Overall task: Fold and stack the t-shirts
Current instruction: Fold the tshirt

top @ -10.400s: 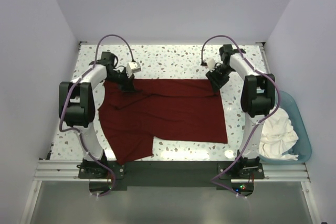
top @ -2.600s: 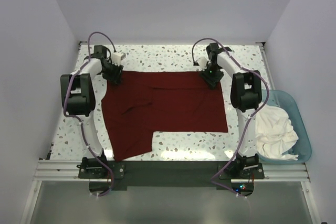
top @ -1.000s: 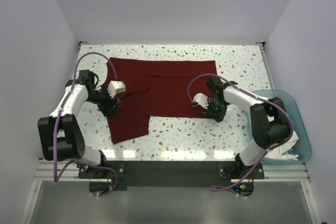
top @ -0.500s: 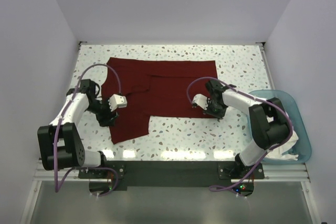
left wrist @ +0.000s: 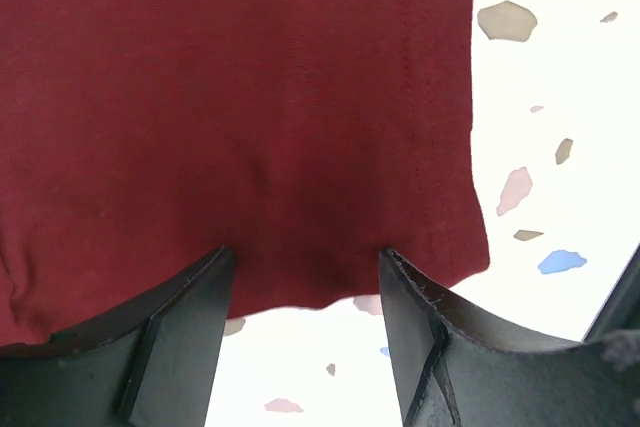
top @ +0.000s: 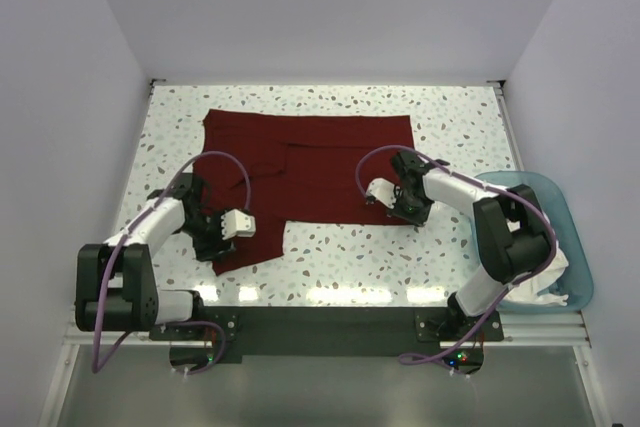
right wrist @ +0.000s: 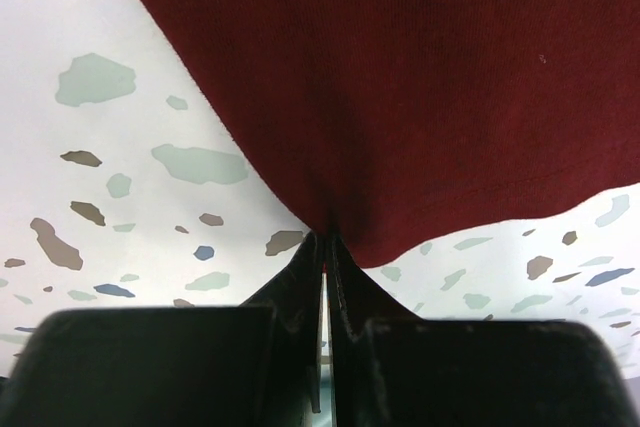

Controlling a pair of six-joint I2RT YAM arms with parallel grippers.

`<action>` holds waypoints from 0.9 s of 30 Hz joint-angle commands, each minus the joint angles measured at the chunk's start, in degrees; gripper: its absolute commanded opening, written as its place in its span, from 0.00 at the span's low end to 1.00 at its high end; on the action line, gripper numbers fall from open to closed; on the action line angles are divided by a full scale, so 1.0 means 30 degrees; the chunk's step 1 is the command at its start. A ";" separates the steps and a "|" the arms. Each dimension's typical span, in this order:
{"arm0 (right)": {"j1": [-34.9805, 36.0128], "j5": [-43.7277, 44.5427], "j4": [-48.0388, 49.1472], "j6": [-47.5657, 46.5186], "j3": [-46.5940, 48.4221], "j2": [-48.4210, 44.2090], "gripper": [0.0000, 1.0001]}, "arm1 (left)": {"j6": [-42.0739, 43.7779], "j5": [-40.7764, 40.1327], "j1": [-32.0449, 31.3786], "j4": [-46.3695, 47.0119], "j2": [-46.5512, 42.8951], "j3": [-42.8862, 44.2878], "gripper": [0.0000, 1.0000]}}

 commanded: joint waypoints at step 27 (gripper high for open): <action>-0.0178 -0.1685 -0.5444 -0.0870 0.3232 -0.2287 0.00 | 0.1435 0.2366 0.1850 -0.8016 0.0178 0.8407 0.00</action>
